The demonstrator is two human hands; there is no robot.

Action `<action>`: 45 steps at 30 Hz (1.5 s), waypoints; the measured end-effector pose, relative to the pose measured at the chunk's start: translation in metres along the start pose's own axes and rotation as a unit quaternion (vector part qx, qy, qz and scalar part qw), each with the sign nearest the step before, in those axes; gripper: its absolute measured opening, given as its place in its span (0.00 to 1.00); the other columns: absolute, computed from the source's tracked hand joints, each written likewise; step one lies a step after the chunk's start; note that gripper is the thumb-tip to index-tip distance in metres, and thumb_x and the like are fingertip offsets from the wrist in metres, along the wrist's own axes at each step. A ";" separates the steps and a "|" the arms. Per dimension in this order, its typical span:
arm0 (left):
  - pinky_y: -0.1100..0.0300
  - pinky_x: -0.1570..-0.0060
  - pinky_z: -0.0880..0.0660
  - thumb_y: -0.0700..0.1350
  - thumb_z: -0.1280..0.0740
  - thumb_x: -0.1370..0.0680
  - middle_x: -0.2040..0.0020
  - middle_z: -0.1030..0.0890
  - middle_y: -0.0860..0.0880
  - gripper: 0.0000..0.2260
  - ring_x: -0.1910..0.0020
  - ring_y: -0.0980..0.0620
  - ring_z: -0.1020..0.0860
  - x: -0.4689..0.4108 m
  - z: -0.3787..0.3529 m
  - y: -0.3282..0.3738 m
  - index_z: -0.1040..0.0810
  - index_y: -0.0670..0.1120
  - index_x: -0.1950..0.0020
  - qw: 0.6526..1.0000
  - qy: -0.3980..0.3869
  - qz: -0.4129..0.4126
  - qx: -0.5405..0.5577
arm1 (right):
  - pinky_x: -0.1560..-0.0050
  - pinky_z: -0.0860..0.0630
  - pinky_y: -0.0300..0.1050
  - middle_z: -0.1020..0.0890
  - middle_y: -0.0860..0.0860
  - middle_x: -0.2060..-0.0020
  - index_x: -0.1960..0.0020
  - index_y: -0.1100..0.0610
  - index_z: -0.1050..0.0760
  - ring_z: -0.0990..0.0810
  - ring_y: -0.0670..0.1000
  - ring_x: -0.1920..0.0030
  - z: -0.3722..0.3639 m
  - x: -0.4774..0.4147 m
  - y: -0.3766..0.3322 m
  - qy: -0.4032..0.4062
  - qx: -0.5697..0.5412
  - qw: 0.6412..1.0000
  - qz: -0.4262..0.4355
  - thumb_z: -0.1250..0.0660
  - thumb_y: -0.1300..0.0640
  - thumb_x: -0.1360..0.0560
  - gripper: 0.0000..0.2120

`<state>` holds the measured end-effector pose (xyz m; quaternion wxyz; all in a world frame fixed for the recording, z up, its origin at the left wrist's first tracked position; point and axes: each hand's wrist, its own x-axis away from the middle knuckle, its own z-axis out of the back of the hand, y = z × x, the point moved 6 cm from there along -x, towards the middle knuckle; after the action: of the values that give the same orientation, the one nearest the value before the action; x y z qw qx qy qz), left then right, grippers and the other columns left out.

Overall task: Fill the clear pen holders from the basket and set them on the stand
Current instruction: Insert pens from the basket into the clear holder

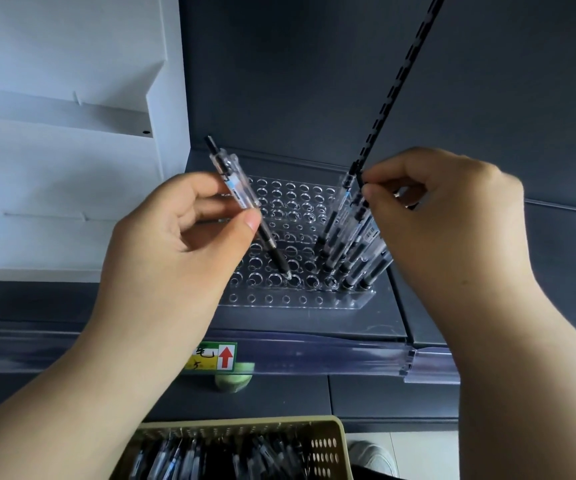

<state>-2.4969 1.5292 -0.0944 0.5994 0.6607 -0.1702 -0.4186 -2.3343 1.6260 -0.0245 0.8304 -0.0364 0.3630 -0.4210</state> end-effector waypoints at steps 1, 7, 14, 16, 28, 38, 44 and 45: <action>0.63 0.56 0.22 0.49 0.30 0.29 0.56 0.17 0.60 0.08 0.57 0.60 0.18 0.000 -0.004 0.002 0.21 0.59 0.52 1.000 -0.012 -0.004 -0.002 | 0.61 0.33 0.33 0.27 0.35 0.68 0.57 0.51 0.18 0.22 0.49 0.59 0.001 0.000 0.000 0.000 -0.005 1.000 0.000 0.31 0.61 0.29 0.07; 0.72 0.57 0.25 0.43 0.28 0.30 0.58 0.16 0.57 0.09 0.58 0.61 0.18 0.001 -0.038 0.016 0.19 0.50 0.51 0.996 -0.069 -0.050 -0.007 | 0.58 0.32 0.27 0.26 0.36 0.68 0.55 0.50 0.18 0.23 0.44 0.60 0.002 -0.002 0.005 0.000 -0.031 0.999 -0.019 0.31 0.60 0.28 0.07; 0.76 0.57 0.27 0.40 0.26 0.30 0.60 0.18 0.60 0.13 0.60 0.65 0.20 0.004 -0.061 0.014 0.23 0.56 0.54 0.990 -0.097 -0.086 -0.059 | 0.58 0.29 0.34 0.25 0.40 0.67 0.54 0.53 0.18 0.21 0.48 0.60 0.005 0.000 0.001 0.016 -0.033 0.999 -0.003 0.32 0.62 0.29 0.07; 0.77 0.58 0.27 0.39 0.26 0.30 0.60 0.19 0.63 0.12 0.60 0.66 0.20 0.005 -0.064 0.010 0.21 0.53 0.53 0.986 -0.101 -0.096 -0.088 | 0.56 0.28 0.39 0.25 0.39 0.67 0.54 0.53 0.18 0.21 0.50 0.59 0.005 0.000 0.000 0.020 -0.034 0.999 0.001 0.32 0.63 0.29 0.07; 0.81 0.58 0.31 0.42 0.27 0.28 0.61 0.19 0.59 0.05 0.61 0.63 0.20 0.009 -0.079 -0.007 0.18 0.47 0.53 0.974 -0.117 -0.082 -0.176 | 0.59 0.32 0.24 0.25 0.38 0.67 0.53 0.53 0.18 0.25 0.40 0.55 0.010 0.000 0.011 0.017 -0.059 0.998 -0.026 0.33 0.62 0.28 0.08; 0.77 0.55 0.30 0.45 0.28 0.27 0.59 0.18 0.56 0.06 0.61 0.62 0.22 0.010 -0.079 -0.014 0.19 0.47 0.52 0.963 -0.131 -0.069 -0.224 | 0.57 0.32 0.24 0.25 0.38 0.66 0.52 0.53 0.18 0.24 0.41 0.57 0.013 0.001 0.010 0.019 -0.058 0.998 -0.016 0.33 0.61 0.28 0.07; 0.56 0.56 0.22 0.44 0.32 0.24 0.53 0.18 0.50 0.08 0.55 0.51 0.21 0.017 -0.066 0.002 0.20 0.45 0.46 0.931 -0.143 -0.148 -0.301 | 0.55 0.28 0.36 0.23 0.42 0.65 0.52 0.54 0.19 0.21 0.49 0.58 0.023 0.006 -0.008 0.032 -0.055 0.997 0.031 0.33 0.62 0.27 0.07; 0.53 0.56 0.22 0.44 0.32 0.24 0.52 0.18 0.48 0.09 0.54 0.48 0.20 0.021 -0.063 0.006 0.21 0.45 0.45 0.917 -0.147 -0.171 -0.330 | 0.55 0.28 0.38 0.22 0.43 0.65 0.52 0.54 0.19 0.21 0.50 0.58 0.024 0.010 -0.014 0.031 -0.058 0.997 0.043 0.33 0.62 0.27 0.07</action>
<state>-2.4355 1.5532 -0.1009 0.6707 0.3757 0.0073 -0.6395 -2.3242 1.6042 -0.0072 0.8326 -0.0554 0.4135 -0.3643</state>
